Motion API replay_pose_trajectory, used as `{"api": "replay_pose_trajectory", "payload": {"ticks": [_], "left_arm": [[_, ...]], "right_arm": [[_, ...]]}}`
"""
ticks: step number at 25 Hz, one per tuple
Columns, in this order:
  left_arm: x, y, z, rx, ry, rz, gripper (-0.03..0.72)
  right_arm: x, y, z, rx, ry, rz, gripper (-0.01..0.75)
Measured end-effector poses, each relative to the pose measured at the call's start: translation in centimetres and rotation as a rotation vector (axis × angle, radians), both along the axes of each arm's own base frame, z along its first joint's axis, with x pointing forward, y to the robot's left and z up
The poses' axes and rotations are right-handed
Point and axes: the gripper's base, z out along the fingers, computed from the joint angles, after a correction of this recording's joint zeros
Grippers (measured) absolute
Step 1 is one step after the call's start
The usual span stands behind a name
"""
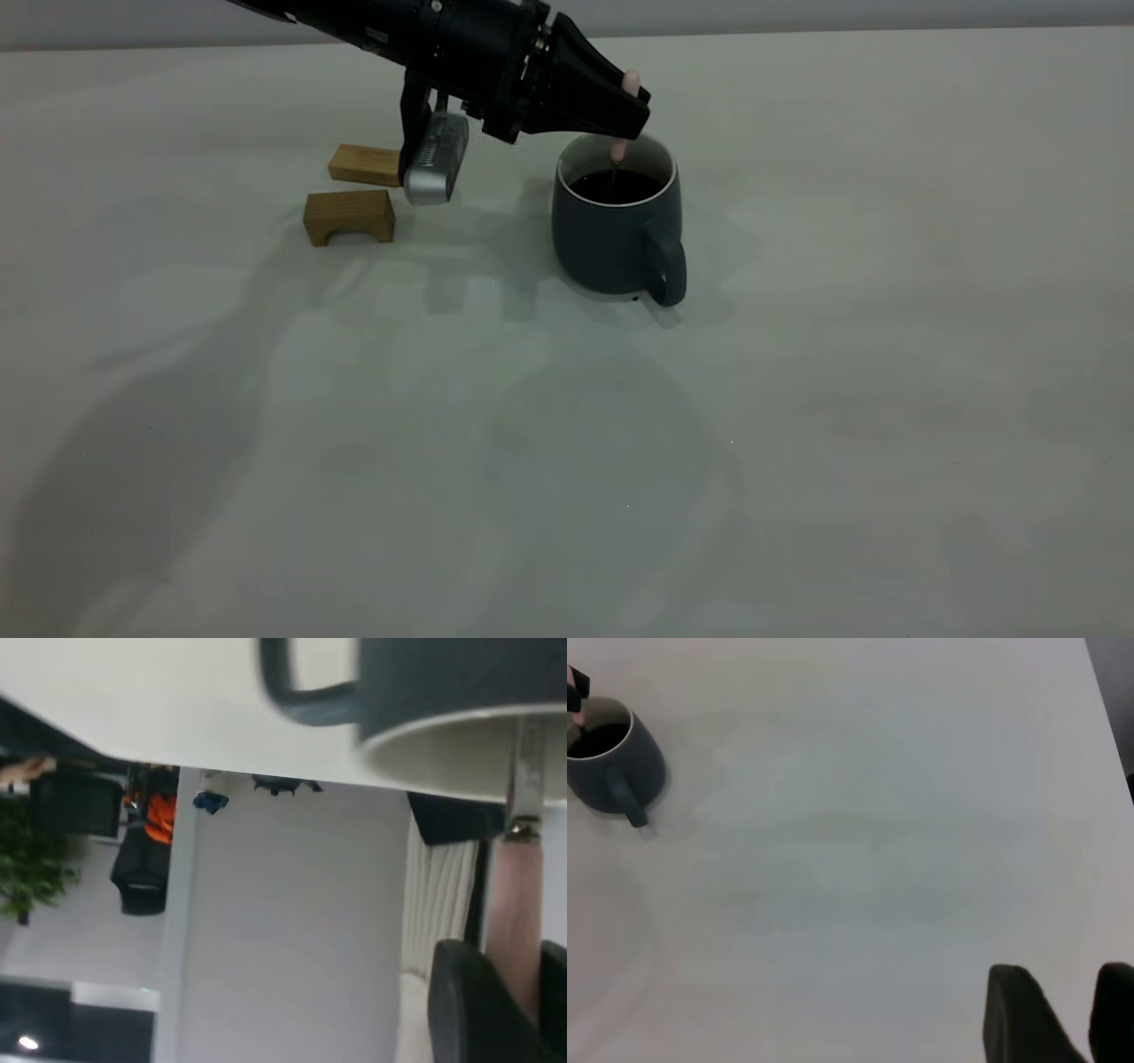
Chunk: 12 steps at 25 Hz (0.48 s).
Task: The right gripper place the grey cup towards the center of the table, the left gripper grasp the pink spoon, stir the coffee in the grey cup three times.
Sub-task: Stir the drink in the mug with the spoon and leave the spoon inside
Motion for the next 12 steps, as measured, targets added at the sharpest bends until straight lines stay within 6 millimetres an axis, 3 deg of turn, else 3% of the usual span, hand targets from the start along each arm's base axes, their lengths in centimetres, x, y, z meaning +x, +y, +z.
{"api": "replay_pose_trajectory", "payload": {"ticks": [6, 12], "left_arm": [[0.5, -0.4, 0.6, -0.082, -0.166, -0.005, 0.159], [-0.2, -1.3, 1.0, -0.116, -0.003, 0.004, 0.159]], "right_arm": [[0.0, 0.0, 0.0, 0.0, 0.0, 0.0, 0.238], [0.0, 0.0, 0.0, 0.0, 0.0, 0.0, 0.238]]}}
